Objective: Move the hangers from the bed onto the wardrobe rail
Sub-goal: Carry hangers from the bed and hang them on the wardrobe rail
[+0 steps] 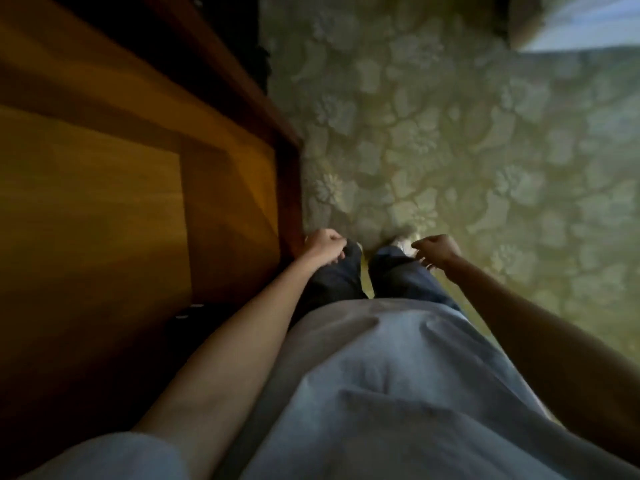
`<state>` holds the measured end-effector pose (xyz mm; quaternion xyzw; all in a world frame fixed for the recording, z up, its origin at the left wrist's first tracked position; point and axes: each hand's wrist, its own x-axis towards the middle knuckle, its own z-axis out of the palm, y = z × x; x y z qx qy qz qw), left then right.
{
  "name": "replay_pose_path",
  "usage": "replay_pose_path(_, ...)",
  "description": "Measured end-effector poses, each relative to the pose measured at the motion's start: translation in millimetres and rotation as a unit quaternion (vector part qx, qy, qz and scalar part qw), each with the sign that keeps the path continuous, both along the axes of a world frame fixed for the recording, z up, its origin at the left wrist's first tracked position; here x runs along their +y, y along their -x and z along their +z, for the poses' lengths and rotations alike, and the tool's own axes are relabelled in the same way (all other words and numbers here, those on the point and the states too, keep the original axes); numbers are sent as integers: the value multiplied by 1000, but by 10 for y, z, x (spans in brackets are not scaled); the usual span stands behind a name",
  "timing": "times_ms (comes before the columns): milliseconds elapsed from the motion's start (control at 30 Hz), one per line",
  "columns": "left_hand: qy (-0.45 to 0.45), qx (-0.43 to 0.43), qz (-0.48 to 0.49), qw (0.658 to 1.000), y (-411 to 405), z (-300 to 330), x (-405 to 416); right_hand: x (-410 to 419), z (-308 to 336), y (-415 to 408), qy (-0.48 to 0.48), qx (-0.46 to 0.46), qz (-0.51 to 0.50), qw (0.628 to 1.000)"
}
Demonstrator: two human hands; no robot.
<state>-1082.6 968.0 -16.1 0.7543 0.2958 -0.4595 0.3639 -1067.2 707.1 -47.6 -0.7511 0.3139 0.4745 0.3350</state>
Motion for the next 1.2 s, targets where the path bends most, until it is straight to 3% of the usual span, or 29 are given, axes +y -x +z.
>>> replay_pose_path(200, 44, 15, -158, 986, -627, -22, -1266, -1097, 105, 727, 0, 14, -234, 972)
replay_pose_path(400, 57, 11, -275, 960, -965, -39, -2732, -1922, 82, 1652, 40, 29, -439, 897)
replay_pose_path(567, 24, -7, -334, 942, -1202, -41, -3275, -2180, 75, 1811, 21, 45, -537, 842)
replay_pose_path(767, -81, -3, -338, 938, -1553, -91, -3224, -2731, 186, 738, -27, -68, -563, 823)
replay_pose_path(933, -114, 23, -321, 940, -1971, -121, -3287, -3517, 302, -489, -55, -158, -540, 825)
replay_pose_path(1067, -121, 40, -294, 947, -2528, -157, -3766, -4237, 316, -1159, -43, -159, -516, 841)
replay_pose_path(1200, -97, 22, -296, 950, -3178, -183, -4650, -4885, 362, -1379, -15, -100, -503, 858)
